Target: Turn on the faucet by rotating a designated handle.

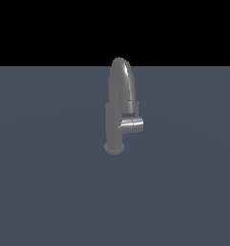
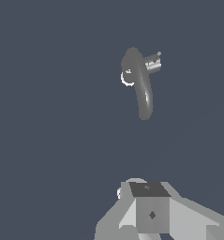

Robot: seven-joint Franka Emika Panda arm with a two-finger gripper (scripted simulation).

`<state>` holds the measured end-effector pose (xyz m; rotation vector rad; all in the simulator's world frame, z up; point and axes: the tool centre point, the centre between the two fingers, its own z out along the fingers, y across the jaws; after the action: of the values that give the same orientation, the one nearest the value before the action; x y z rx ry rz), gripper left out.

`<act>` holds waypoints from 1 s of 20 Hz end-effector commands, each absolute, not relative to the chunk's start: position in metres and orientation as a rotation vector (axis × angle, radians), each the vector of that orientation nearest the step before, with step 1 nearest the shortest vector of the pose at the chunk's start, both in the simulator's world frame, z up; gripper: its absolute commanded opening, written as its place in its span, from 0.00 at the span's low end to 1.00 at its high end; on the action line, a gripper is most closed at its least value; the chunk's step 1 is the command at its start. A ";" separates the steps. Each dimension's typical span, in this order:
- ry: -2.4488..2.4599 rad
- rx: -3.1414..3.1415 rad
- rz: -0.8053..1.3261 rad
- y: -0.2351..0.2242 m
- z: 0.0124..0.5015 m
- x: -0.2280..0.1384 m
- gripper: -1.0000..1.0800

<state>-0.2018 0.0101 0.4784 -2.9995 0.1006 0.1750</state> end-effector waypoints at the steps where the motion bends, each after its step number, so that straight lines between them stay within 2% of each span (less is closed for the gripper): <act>1: 0.146 -2.966 0.227 0.008 0.475 -0.189 0.00; 20: 0.479 -2.638 0.616 -0.014 0.429 -0.090 0.00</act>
<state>-0.0973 -0.0120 0.4345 -2.6687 0.4533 0.5859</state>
